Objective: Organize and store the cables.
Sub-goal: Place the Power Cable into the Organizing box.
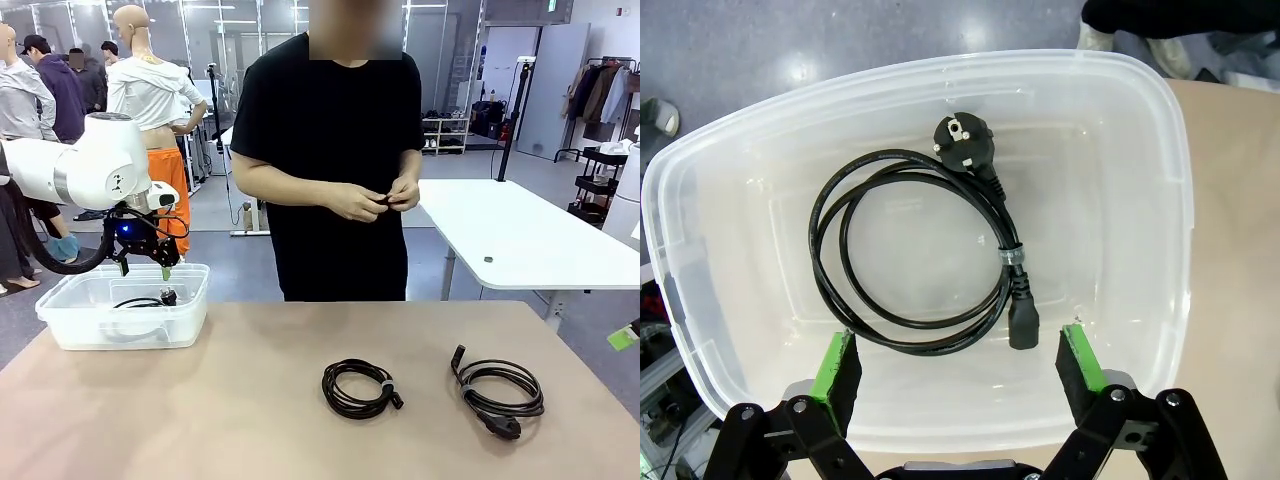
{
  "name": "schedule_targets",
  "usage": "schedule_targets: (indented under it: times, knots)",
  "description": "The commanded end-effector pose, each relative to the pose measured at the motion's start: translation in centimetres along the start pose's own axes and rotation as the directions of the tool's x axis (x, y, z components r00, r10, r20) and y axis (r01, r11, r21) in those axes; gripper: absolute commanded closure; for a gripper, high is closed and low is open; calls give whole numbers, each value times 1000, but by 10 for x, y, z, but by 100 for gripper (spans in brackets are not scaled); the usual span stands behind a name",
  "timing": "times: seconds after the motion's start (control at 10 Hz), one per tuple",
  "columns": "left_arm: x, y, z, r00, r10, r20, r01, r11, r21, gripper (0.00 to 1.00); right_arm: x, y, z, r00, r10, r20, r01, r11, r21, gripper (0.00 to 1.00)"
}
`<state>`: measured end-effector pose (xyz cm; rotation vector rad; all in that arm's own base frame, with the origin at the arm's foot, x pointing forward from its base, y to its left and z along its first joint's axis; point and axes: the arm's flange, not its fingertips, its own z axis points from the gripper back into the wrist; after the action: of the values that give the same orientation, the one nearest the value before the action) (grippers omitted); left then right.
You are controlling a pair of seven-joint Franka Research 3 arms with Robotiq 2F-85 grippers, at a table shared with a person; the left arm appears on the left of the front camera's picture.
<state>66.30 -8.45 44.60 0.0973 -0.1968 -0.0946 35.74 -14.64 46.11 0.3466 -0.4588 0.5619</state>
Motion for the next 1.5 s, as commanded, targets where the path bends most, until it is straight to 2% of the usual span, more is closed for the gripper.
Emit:
schedule_targets:
  times: [0.0, 0.2, 0.4, 0.5, 0.6, 0.7, 0.8, 1.0, 1.1, 1.4]
  knots:
    - [-1, 7, 24, 996, -63, 61, 65, 998, -27, 1, -1, -1, -1, 1000, 5, 9, -5, 1000, 8, 0]
    - [-31, 35, 68, 987, -128, 102, 135, 988, -72, 1, -1, -1, -1, 1000, 5, 9, -5, 1000, 8, 0]
    - [-88, 63, 97, 959, -227, 168, 257, 948, -186, 1, -1, -1, -1, 1000, 5, 9, -5, 1000, 8, 0]
    - [-118, 76, 108, 938, -276, 210, 327, 906, -268, 1, -1, -1, -1, 1000, 5, 9, -5, 1000, 8, 0]
    - [-150, 93, 119, 905, -324, 277, 409, 841, -354, 1, -1, -1, -1, 1000, 5, 9, -5, 1000, 8, 0]
    - [-185, 113, 126, 881, -331, 339, 448, 812, -373, 1, -1, -1, -1, 1000, 5, 9, -5, 1000, 8, 0]
    - [-213, 121, 122, 858, -345, 380, 482, 798, -363, 1, -1, -1, -1, 1000, 5, 9, -5, 1000, 8, 0]
    - [-254, 126, 97, 821, -364, 440, 513, 809, -286, 1, -1, -1, -1, 1000, 5, 9, -5, 1000, 8, 0]
    - [-271, 130, 86, 807, -338, 483, 511, 810, -286, 1, -1, -1, -1, 1000, 5, 9, -5, 1000, 8, 0]
    - [-323, 152, 59, 801, -302, 517, 500, 813, -300, 1, -1, -1, -1, 1000, 5, 9, -5, 1000, 8, 0]
